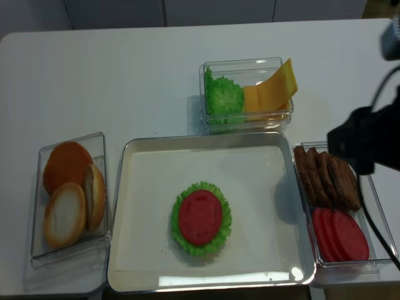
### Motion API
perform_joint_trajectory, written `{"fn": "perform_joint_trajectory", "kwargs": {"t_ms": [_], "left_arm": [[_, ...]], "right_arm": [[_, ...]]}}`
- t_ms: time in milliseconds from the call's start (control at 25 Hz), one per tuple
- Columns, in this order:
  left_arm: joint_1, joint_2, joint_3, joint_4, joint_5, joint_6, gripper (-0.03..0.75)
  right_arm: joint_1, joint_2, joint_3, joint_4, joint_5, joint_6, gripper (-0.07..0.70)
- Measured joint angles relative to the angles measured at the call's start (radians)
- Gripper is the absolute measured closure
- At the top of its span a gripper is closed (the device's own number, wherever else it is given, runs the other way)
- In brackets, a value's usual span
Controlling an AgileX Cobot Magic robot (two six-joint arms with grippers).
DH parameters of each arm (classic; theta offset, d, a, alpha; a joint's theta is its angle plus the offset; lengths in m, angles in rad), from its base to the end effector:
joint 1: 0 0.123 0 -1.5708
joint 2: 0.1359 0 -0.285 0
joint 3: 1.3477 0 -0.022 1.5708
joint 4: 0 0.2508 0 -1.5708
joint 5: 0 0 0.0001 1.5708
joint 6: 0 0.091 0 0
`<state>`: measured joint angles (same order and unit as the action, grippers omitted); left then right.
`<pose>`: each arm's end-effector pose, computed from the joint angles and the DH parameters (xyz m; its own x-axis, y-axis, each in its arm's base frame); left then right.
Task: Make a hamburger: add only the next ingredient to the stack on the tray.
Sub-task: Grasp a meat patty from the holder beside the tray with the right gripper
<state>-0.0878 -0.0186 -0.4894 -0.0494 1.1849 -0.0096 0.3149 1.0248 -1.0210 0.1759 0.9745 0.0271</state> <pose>-0.0125 -0.0031 0.2646 -0.5569 0.0207 -0.8303 0.1098 0.9927 -0.0489 0.1780 0.0718 0.3575 -0.7790 -0.1224 -0.6150 -0.2978 0.9353 0.1911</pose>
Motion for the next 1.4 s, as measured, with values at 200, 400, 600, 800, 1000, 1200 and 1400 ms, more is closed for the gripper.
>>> {"fn": "perform_joint_trajectory", "kwargs": {"t_ms": [200,400,600,800,1000,1200,1400], "left_arm": [[0.0,0.0,0.0,0.0,0.0,0.0,0.314],[0.0,0.0,0.0,0.0,0.0,0.0,0.314],[0.0,0.0,0.0,0.0,0.0,0.0,0.314],[0.0,0.0,0.0,0.0,0.0,0.0,0.314],[0.0,0.0,0.0,0.0,0.0,0.0,0.314],[0.0,0.0,0.0,0.0,0.0,0.0,0.314],[0.0,0.0,0.0,0.0,0.0,0.0,0.314]], "right_arm": [[0.15,0.163,-0.056,-0.189,0.016,0.158,0.146],[0.244,0.338,-0.086,-0.364,0.018,0.309,0.146],[0.252,0.456,-0.097,-0.429,0.017,0.348,0.146],[0.252,0.519,-0.102,-0.472,0.009,0.363,0.15],[0.252,0.556,-0.102,-0.511,-0.006,0.383,0.19],[0.252,0.584,-0.102,-0.516,-0.012,0.389,0.287],[0.253,0.586,-0.102,-0.524,-0.012,0.391,0.391]]}}
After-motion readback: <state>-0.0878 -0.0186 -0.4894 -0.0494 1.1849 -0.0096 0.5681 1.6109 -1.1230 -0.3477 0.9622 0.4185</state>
